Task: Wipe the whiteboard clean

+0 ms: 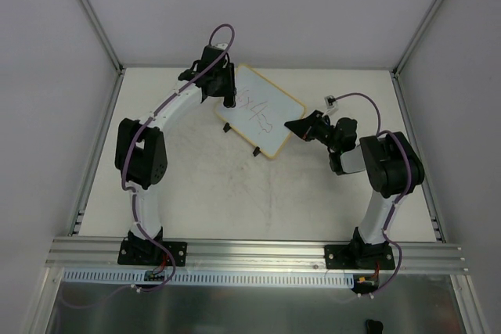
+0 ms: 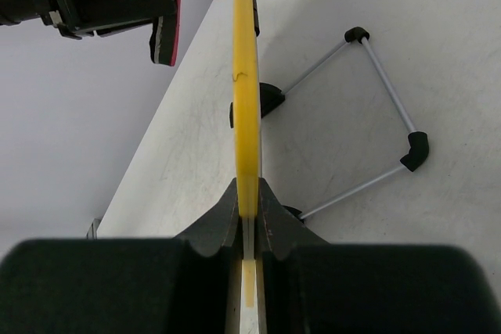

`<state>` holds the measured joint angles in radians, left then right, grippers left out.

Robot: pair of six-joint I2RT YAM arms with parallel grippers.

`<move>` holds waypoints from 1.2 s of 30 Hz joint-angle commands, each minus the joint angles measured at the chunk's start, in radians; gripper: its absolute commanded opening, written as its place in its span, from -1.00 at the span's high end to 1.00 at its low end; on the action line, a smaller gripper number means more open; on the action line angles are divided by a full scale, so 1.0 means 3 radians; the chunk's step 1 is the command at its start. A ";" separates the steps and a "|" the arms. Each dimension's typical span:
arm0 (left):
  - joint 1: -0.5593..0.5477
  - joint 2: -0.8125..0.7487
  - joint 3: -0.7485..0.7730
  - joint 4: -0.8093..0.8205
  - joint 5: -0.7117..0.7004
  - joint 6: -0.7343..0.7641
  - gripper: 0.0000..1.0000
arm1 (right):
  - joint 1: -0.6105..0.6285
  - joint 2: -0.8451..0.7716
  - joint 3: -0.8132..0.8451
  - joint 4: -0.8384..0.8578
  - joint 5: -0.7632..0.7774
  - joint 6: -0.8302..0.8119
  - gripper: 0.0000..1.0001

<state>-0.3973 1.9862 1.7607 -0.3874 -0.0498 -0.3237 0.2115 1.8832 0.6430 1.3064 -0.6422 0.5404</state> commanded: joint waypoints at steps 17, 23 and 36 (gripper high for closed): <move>0.0092 0.0461 0.0369 0.0974 0.0605 0.0317 1.00 | 0.0052 0.0068 0.0158 0.0754 -0.0135 -0.0012 1.00; 0.0092 0.0558 0.0420 0.1036 0.0739 0.0256 1.00 | 0.0052 0.0053 0.0137 0.0759 -0.0124 -0.0022 1.00; 0.0163 0.0487 0.0139 0.1036 0.0386 0.0332 1.00 | 0.0057 0.0038 0.0122 0.0754 -0.0124 -0.0032 1.00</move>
<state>-0.3695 2.1578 1.8198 -0.1055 0.0998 -0.2420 0.2119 1.8996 0.6643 1.3048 -0.6518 0.5461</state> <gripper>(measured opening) 0.348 0.081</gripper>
